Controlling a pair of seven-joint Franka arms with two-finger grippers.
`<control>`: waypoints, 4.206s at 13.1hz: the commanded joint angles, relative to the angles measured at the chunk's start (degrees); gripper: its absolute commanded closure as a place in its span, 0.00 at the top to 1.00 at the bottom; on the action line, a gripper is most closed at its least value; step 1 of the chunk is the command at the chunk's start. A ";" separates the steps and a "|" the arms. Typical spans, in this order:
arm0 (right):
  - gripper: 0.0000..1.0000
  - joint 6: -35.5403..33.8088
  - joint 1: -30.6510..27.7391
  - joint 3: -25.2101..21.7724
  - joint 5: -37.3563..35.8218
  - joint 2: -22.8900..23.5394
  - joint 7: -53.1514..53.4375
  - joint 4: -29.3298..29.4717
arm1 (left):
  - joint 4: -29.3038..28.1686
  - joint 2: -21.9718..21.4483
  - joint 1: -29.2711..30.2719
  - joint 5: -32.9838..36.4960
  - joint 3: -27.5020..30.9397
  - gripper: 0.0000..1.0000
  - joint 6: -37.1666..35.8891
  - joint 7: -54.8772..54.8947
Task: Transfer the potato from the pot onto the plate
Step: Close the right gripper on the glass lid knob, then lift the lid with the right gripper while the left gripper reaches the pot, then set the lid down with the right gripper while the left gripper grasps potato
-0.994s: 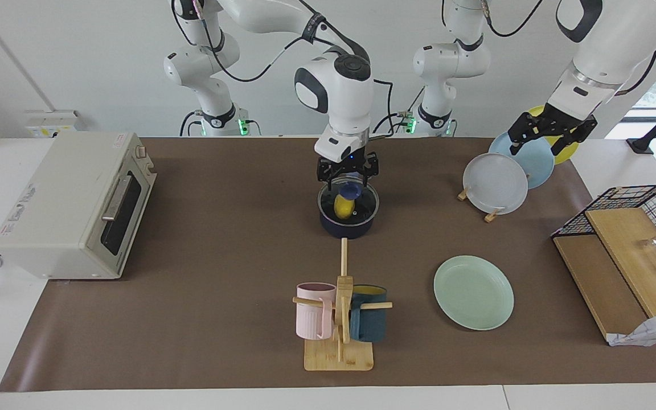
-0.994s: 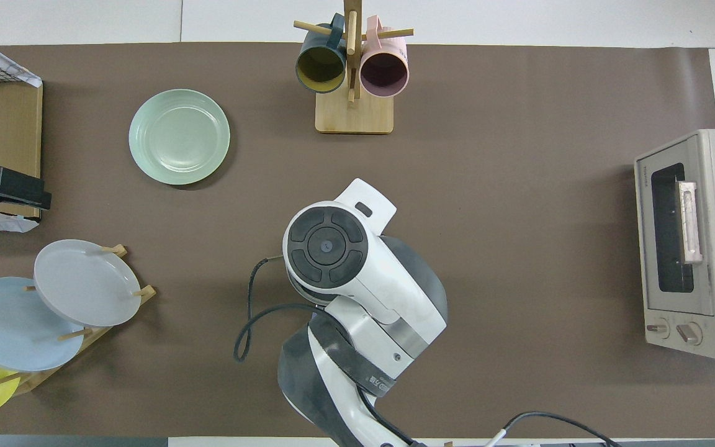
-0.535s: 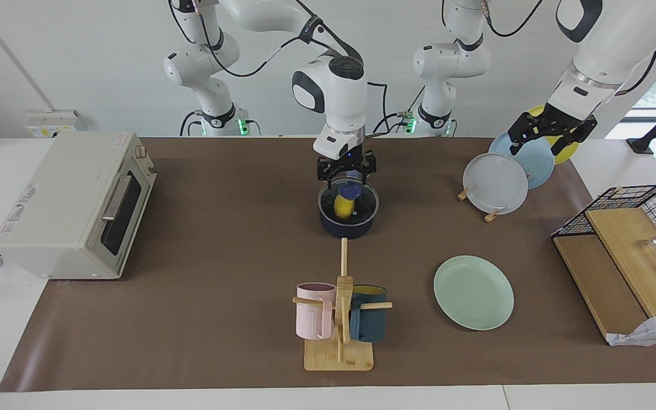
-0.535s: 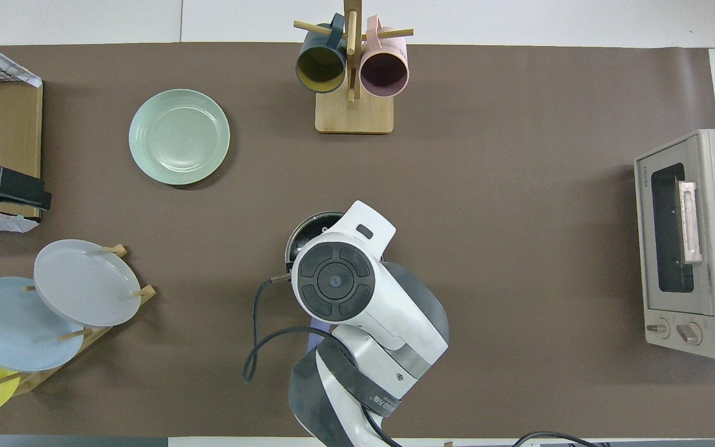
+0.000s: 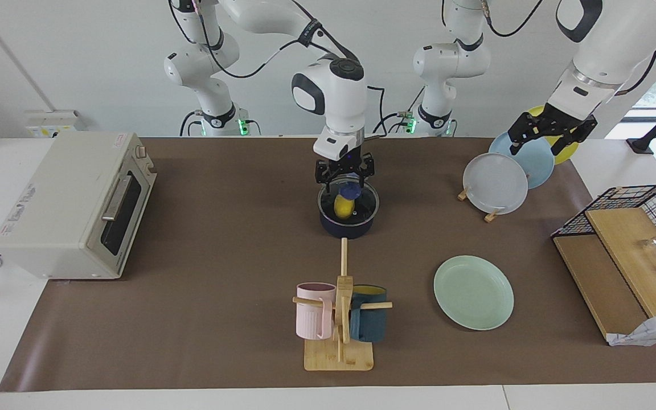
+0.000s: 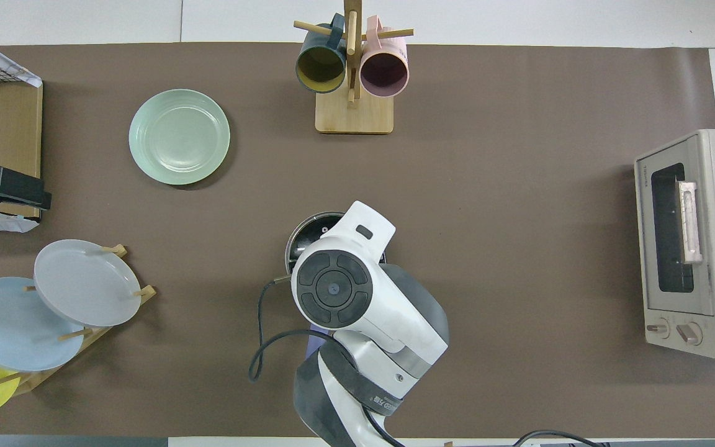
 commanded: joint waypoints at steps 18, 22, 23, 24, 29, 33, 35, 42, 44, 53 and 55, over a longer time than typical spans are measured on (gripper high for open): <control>0.47 1.66 0.09 0.03 -0.80 1.19 0.62 1.65 | -0.19 -0.81 -0.30 1.27 0.25 1.00 -0.70 -0.03; 0.47 -8.79 -2.01 0.03 -0.88 2.77 -2.09 12.36 | -0.28 -0.81 -0.82 1.27 0.17 1.00 -0.96 -0.30; 0.47 -10.29 -3.41 0.03 -0.80 2.77 -4.19 13.08 | -0.71 -0.90 -1.26 1.27 0.17 1.00 -0.53 -0.30; 0.47 -10.74 -5.16 0.03 -0.45 2.33 -6.30 13.00 | -1.76 -1.51 -2.40 1.27 -0.10 1.00 -0.18 -0.65; 0.47 -16.79 -18.60 -0.06 2.45 -1.70 -24.46 10.81 | -15.02 -6.08 -14.76 0.75 -0.63 1.00 11.48 -17.11; 0.49 -16.47 -32.57 0.02 4.55 -8.29 -44.43 0.20 | -18.81 -2.40 -24.54 -2.59 -0.63 1.00 21.25 -31.21; 0.49 -9.99 -38.46 -0.06 8.34 -10.84 -54.52 -7.35 | -19.78 2.33 -29.28 -2.77 -0.63 1.00 26.78 -41.46; 0.49 7.27 -42.44 -0.24 8.43 -15.51 -58.71 -24.96 | -21.63 11.84 -34.40 -2.77 -0.63 1.00 39.89 -56.36; 0.49 9.19 -42.97 -0.24 8.43 -14.64 -58.88 -26.19 | -21.98 13.33 -35.54 -2.77 -0.63 1.00 40.34 -58.72; 0.66 15.10 -43.85 -0.15 8.43 -15.16 -58.71 -31.74 | -23.04 15.80 -36.95 -4.52 -0.89 1.00 40.26 -60.85; 0.71 15.10 -43.85 -0.15 8.52 -15.16 -58.62 -31.83 | -23.30 15.63 -37.30 -5.32 -0.98 1.00 40.26 -60.94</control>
